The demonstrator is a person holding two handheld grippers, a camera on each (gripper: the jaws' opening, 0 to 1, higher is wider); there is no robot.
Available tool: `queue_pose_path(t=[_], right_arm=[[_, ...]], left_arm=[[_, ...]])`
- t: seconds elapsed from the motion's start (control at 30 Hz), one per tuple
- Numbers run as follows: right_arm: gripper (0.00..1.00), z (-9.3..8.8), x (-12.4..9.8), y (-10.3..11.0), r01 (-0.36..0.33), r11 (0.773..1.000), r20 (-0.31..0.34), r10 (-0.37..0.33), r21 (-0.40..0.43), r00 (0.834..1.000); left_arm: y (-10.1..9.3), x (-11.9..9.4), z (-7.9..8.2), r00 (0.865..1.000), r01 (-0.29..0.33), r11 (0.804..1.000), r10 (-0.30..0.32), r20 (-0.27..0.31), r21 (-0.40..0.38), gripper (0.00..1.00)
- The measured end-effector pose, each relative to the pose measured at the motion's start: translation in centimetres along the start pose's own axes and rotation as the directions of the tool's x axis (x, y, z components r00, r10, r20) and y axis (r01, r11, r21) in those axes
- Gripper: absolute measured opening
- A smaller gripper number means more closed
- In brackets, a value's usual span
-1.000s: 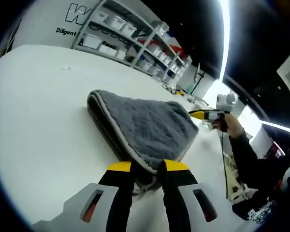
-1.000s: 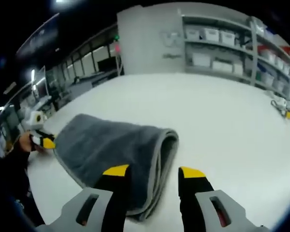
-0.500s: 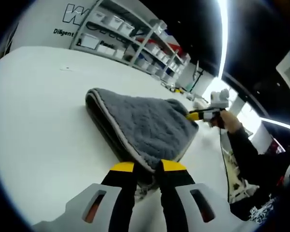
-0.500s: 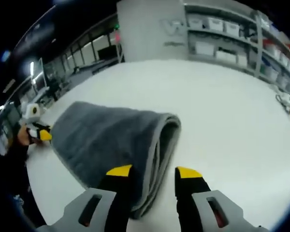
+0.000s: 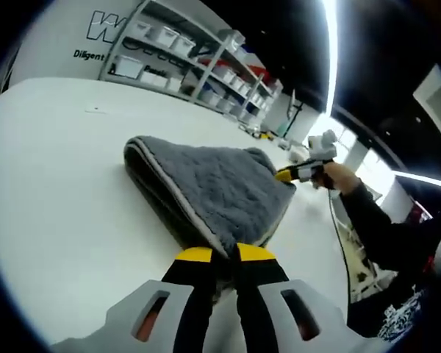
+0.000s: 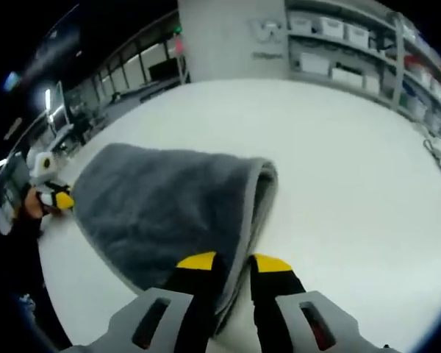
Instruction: Open the folded towel by lifting each exposed corner and separating the folded layers until the towel lies flat within the target outline without major curled edges
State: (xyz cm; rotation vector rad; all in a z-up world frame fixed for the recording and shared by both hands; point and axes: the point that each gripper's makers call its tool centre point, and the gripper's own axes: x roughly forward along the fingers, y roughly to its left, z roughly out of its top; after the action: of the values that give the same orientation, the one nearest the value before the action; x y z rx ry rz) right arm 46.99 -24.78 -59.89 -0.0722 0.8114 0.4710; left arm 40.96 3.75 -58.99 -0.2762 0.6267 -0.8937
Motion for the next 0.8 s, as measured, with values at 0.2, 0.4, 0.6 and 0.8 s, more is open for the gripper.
queue_pose_path(t=[0.2, 0.4, 0.6, 0.8], right_arm=[[0.10, 0.1, 0.1, -0.2, 0.001, 1.000, -0.004, -0.001, -0.016, 1.000], [0.09, 0.4, 0.4, -0.3, 0.000, 0.999, -0.005, 0.000, -0.040, 1.000], [0.08, 0.7, 0.8, -0.3, 0.005, 0.999, -0.007, -0.006, -0.054, 1.000], [0.08, 1.0, 1.0, -0.4, 0.008, 0.998, -0.009, -0.009, -0.069, 1.000]], left_arm=[[-0.3, 0.1, -0.2, 1.000, -0.011, 0.999, 0.011, -0.005, 0.035, 0.05], [-0.8, 0.2, -0.6, 1.000, -0.010, 0.998, 0.011, -0.013, 0.063, 0.04], [-1.2, 0.1, -0.7, 1.000, -0.003, 0.997, 0.003, 0.001, 0.078, 0.03], [-1.4, 0.0, -0.9, 1.000, -0.004, 0.994, 0.005, -0.003, 0.110, 0.03]])
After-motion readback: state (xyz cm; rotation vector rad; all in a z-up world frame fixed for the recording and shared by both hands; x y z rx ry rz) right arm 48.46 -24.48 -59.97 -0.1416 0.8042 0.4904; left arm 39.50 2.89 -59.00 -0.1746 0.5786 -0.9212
